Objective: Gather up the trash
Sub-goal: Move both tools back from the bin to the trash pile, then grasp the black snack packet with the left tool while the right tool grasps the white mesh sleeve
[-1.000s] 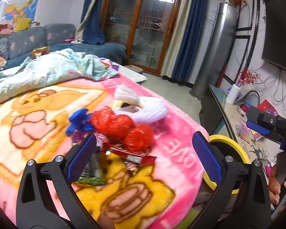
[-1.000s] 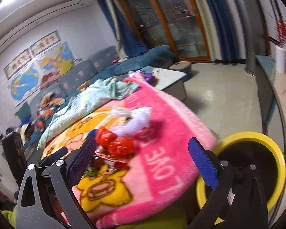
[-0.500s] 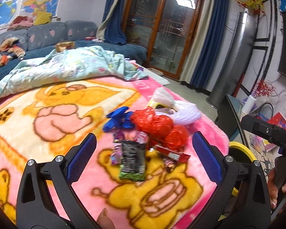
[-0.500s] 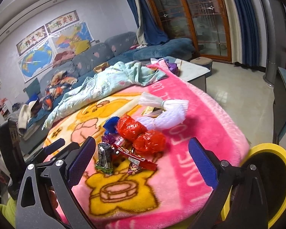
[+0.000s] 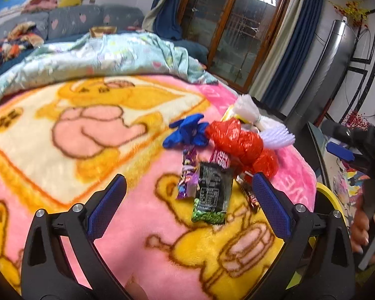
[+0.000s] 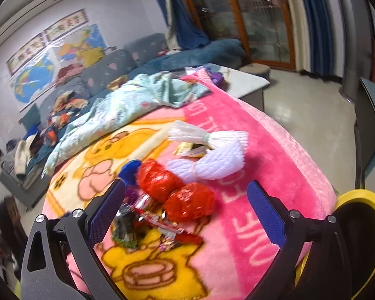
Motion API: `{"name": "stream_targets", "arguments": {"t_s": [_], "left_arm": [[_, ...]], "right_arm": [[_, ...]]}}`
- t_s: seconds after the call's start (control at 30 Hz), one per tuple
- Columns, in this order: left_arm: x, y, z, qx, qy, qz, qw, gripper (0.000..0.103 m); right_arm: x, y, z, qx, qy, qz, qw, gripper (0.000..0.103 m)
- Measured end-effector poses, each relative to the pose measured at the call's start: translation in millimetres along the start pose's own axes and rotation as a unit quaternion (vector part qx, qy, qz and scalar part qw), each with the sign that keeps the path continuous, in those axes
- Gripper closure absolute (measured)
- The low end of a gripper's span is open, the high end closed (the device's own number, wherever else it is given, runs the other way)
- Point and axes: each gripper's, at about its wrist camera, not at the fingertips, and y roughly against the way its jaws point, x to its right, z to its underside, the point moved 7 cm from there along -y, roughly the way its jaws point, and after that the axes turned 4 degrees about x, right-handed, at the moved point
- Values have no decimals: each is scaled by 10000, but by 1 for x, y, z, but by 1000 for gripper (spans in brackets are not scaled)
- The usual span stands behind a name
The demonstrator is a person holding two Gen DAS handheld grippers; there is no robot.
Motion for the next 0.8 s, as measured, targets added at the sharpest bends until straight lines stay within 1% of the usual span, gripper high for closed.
{"name": "stream_targets", "arguments": {"t_s": [0.07,0.13,0.2,0.33,0.37,0.43,0.5,0.57,0.7,0.77,0.8], "left_arm": [[0,-5,5,-89,23,79,9999,11],[2,-9,9,-166,44,186,9997,13],[7,-13,14,-246,-8,254,9994,21],[16,-23,22,-416,-54,417,9982,30],[18,-25,24,-438,-83,448,9980,34],[24,-29,29,-521,-162,479,9974,35],[27,-34,34,-610,-190,498,9967,40],[30,-38,40,-717,-220,505,9959,42],[27,-44,47,-822,-126,484,9954,46],[26,-45,48,-851,-81,501,9951,49],[25,-45,49,-862,-70,507,9950,52]], "right_arm": [[7,-10,-2,-64,-133,80,9999,8],[16,-22,-3,-168,-308,177,9992,8],[23,-30,-4,-206,-464,240,9984,8],[33,-46,-6,-296,-633,321,9970,8],[36,-50,-6,-343,-679,321,9966,8],[42,-56,-6,-383,-837,310,9953,8],[49,-63,-5,-442,-1026,311,9933,8],[55,-68,-4,-474,-1133,312,9919,8],[67,-81,-1,-594,-1353,219,9888,8],[70,-89,1,-697,-1446,106,9870,8],[74,-91,2,-731,-1497,110,9860,11]]}}
